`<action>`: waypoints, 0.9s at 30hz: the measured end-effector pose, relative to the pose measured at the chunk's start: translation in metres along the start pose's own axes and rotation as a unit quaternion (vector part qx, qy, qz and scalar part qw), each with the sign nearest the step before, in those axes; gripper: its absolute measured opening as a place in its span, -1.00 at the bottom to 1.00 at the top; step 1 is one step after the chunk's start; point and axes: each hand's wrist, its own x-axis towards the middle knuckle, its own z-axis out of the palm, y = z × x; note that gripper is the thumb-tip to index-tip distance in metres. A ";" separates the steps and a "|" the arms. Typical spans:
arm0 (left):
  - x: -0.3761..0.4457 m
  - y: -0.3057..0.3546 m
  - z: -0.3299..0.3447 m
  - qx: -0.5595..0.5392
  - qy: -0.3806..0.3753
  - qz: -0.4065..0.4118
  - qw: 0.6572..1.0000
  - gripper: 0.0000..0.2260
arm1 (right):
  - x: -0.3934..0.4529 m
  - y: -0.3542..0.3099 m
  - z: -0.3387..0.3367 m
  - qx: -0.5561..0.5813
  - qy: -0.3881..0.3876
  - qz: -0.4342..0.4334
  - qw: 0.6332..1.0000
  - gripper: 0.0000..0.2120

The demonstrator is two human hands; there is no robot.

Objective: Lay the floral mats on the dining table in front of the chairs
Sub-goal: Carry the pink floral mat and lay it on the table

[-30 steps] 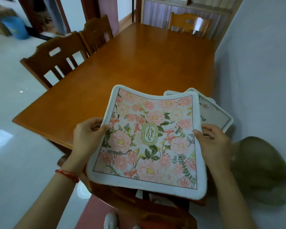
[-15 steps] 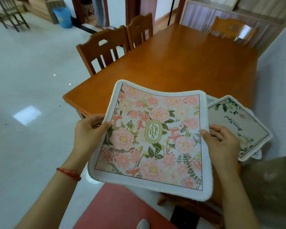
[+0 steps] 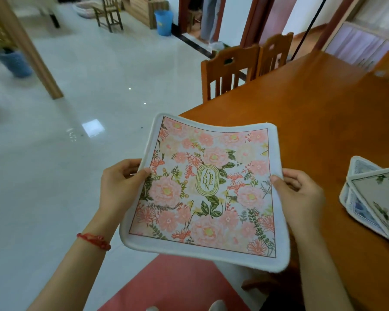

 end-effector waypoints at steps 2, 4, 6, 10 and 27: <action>0.001 -0.016 -0.030 -0.002 0.023 -0.017 1.000 -0.89 | -0.010 -0.012 0.028 -0.004 -0.021 -0.009 1.000 -0.81; 0.003 -0.032 -0.058 -0.004 0.047 -0.036 0.998 -0.90 | -0.019 -0.023 0.057 -0.003 -0.038 -0.012 0.999 -0.81; 0.006 -0.047 -0.083 -0.002 0.069 -0.061 0.996 -0.89 | -0.028 -0.032 0.085 -0.007 -0.060 -0.014 0.998 -0.82; 0.012 -0.071 -0.125 0.000 0.107 -0.095 0.990 -0.89 | -0.039 -0.049 0.136 -0.018 -0.114 -0.042 0.992 -0.85; 0.116 -0.091 -0.195 -0.031 0.262 -0.179 0.948 -0.90 | 0.033 -0.131 0.324 0.012 -0.262 -0.102 0.960 -0.78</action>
